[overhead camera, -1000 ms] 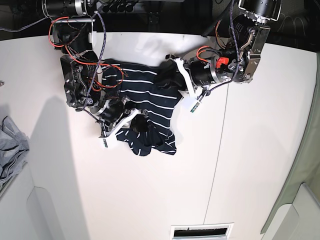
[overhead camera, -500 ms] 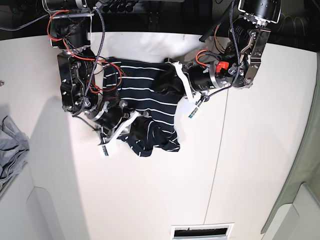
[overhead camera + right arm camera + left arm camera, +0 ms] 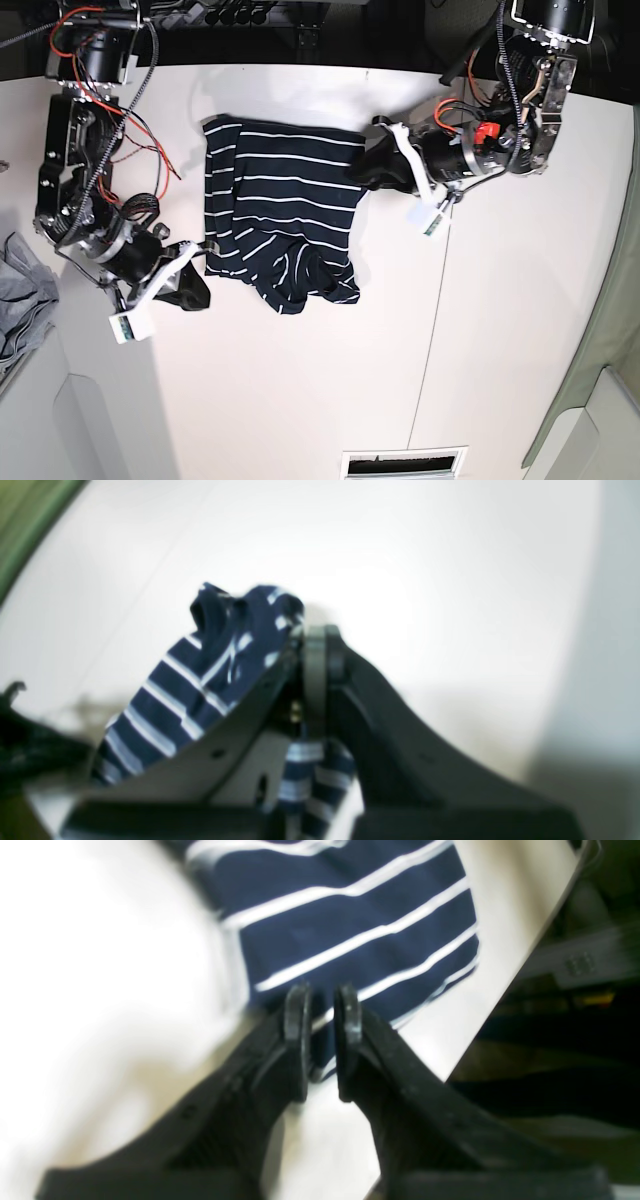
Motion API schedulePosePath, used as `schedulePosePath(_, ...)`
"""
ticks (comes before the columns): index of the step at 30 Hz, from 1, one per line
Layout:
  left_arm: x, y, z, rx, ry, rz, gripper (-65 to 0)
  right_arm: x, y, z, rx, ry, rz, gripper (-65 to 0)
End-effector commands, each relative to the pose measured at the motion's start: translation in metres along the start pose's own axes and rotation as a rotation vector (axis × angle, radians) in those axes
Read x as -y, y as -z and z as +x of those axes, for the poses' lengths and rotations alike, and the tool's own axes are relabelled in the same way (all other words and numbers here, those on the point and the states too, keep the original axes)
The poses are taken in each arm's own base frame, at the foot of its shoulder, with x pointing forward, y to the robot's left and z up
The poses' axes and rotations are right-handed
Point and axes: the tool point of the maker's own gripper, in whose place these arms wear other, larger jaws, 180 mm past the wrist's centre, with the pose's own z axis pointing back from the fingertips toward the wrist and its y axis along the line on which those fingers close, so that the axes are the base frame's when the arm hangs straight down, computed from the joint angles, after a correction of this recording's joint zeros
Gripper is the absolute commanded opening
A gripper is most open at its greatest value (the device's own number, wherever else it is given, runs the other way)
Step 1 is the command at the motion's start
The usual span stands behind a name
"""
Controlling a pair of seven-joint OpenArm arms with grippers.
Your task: Layout the t-shirt on the table in an organized manner, then fold the t-shirt properly
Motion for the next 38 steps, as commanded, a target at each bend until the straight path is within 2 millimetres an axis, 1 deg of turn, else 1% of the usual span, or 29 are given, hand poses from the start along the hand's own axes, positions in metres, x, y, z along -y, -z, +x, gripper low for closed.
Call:
schedulePosePath(1,-0.001,-0.013,0.009,0.033,0.013,0.002,-56.0,0.004,-0.013,0.0,0.022,0.001,-0.001,-65.0)
schedulePosePath(3,-0.009,-0.034,0.002,0.026,0.011,0.039,-56.0,0.009,-0.035,-0.022,0.004,0.033,-0.018,-65.0)
schedulePosePath(5,-0.012,-0.054,-0.011,0.005,0.002,0.069,-56.0,0.013,-0.057,-0.05,-0.044,0.06,-0.033,-65.0)
schedulePosePath(7,-0.011,-0.072,-0.032,-0.03,-0.015,0.095,-56.0,0.013,-0.081,-0.077,-0.093,0.091,-0.047,-65.0)
schedulePosePath(9,-0.008,-0.087,-0.057,-0.076,-0.043,0.113,-56.0,0.007,-0.105,-0.102,-0.133,0.12,-0.05,-65.0)
schedulePosePath(11,-0.004,-0.101,-0.083,-0.123,-0.087,0.131,-56.0,-0.006,-0.124,-0.123,-0.178,0.127,-0.033,-65.0)
schedulePosePath(13,0.002,-0.113,-0.113,-0.183,-0.128,0.147,-56.0,-0.021,-0.14,-0.148,-0.241,0.153,-0.011,-65.0)
schedulePosePath(16,0.013,-0.127,-0.161,-0.316,-0.151,0.168,-56.0,-0.043,-0.159,-0.194,-0.368,0.193,0.014,-65.0)
schedulePosePath(20,0.021,-0.14,-0.217,-0.466,-0.192,0.18,-56.0,-0.079,-0.179,-0.26,-0.578,0.198,0.071,-65.0)
schedulePosePath(22,0.026,-0.14,-0.245,-0.526,-0.216,0.171,-56.0,-0.095,-0.187,-0.296,-0.686,0.208,0.105,-65.0)
schedulePosePath(24,0.023,-0.138,-0.274,-0.591,-0.266,0.225,-56.0,-0.106,-0.194,-0.331,-0.786,0.223,0.128,-65.0)
schedulePosePath(26,0.016,-0.132,-0.301,-0.664,-0.302,0.292,-56.4,-0.109,-0.198,-0.363,-0.881,0.232,0.124,-65.0)
schedulePosePath(29,0.004,-0.115,-0.332,-0.721,-0.345,0.369,-61.8,-0.104,-0.196,-0.401,-1.012,0.238,0.111,-65.0)
schedulePosePath(30,0.003,-0.11,-0.342,-0.748,-0.367,0.372,-62.9,-0.101,-0.194,-0.41,-1.049,0.236,0.103,-65.0)
schedulePosePath(32,0.004,-0.101,-0.36,-0.806,-0.395,0.355,-63.1,-0.096,-0.191,-0.424,-1.121,0.223,0.104,-65.0)
schedulePosePath(34,0.003,-0.09,-0.369,-0.835,-0.407,0.344,-63.1,-0.091,-0.191,-0.432,-1.185,0.204,0.109,-65.0)
schedulePosePath(36,0.001,-0.079,-0.373,-0.856,-0.413,0.336,-63.1,-0.084,-0.187,-0.433,-1.198,0.203,0.102,-65.0)
schedulePosePath(38,0.001,-0.07,-0.372,-0.868,-0.418,0.329,-63.1,-0.078,-0.177,-0.427,-1.172,0.199,0.095,-65.0)
